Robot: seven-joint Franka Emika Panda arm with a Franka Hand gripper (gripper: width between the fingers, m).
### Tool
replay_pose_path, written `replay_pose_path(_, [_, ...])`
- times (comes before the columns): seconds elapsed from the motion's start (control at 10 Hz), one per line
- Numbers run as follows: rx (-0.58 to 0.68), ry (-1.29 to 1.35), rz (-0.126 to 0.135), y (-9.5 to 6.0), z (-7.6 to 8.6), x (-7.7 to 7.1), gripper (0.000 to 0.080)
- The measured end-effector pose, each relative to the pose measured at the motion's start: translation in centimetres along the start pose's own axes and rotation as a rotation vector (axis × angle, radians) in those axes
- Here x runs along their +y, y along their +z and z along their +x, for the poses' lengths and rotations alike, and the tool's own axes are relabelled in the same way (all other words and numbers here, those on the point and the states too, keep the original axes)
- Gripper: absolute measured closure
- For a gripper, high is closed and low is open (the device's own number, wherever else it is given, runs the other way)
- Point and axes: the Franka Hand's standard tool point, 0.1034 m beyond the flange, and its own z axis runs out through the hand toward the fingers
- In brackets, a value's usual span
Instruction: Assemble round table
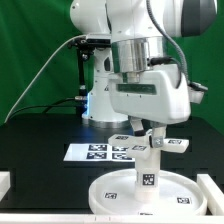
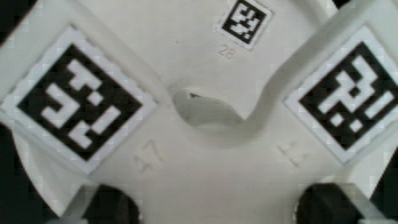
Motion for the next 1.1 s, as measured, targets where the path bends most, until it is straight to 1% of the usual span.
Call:
replay_pose_path(0.1, [0.001,0.051,0.022,0.0,-0.1,0.1,0.0363])
replay_pose_path(0.2, [0.0,0.027,0.02,0.0,-0.1,0.1,0.0342])
replay_pose_path(0.3, [-0.001,0.009,0.018,0.0,-0.1,0.1,0.0342])
replay_pose_path(0.4, [-0.007,-0.063,0.014,-0.3,-0.3,-0.1,0.0192])
replay_pose_path(0.5, [-0.014,-0.135,0.016,-1.0,-0.4,-0.3,0.0192])
replay_pose_path(0.6, [-0.029,-0.254,0.01,-1.7,-0.6,-0.5,0.0155])
replay_pose_path(0.7, [-0.034,-0.387,0.012,-2.1,-0.6,-1.0,0.0155])
replay_pose_path(0.8, [-0.035,-0.59,0.007,-1.8,-0.8,-1.1,0.0151])
replay_pose_path(0.9, [-0.057,-0.751,-0.009,-1.3,-1.4,-1.1,0.0151])
replay_pose_path(1.0, [-0.051,-0.777,-0.015,-1.1,-1.8,-1.3,0.0151])
replay_pose_path(1.1, [-0.051,-0.861,-0.013,-1.1,-1.7,-1.3,0.0151])
